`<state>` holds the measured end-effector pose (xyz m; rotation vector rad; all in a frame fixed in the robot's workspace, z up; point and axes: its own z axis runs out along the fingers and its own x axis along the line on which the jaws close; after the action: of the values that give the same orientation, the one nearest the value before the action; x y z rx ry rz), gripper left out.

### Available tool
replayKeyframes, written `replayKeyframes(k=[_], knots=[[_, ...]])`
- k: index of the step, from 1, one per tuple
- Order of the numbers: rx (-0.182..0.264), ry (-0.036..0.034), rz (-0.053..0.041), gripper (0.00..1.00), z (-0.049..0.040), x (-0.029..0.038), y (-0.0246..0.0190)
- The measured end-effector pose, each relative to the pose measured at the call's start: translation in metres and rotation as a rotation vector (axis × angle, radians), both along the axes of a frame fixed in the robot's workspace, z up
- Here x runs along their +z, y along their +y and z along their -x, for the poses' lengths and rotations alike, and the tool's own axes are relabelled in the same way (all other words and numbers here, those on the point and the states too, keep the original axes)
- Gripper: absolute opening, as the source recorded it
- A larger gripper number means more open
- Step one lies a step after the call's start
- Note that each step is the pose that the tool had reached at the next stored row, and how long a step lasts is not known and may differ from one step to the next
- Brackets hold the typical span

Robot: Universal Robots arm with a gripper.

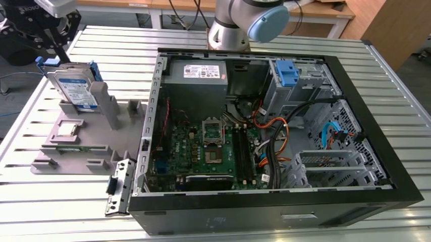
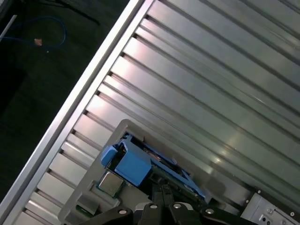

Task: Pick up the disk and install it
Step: 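Pick up the disk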

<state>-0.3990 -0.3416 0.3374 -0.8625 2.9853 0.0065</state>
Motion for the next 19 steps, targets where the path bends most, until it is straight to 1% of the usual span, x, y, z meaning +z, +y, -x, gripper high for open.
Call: replayKeyframes(k=[5,7,8,15,17,19], knots=[[0.089,-0.0001,0.0,0.1,0.0,-0.0005,0.0],[0.117,-0.0001,0.0,0.1,0.0,-0.0006,0.0],[0.125,-0.0001,0.0,0.1,0.0,-0.0006,0.0],[0.13,-0.0001,-0.0001,0.1,0.0,-0.0006,0.0],[0.15,-0.0001,-0.0001,0.1,0.0,-0.0007,0.0],[0.186,-0.0002,-0.0001,0.1,0.0,-0.0008,0.0]])
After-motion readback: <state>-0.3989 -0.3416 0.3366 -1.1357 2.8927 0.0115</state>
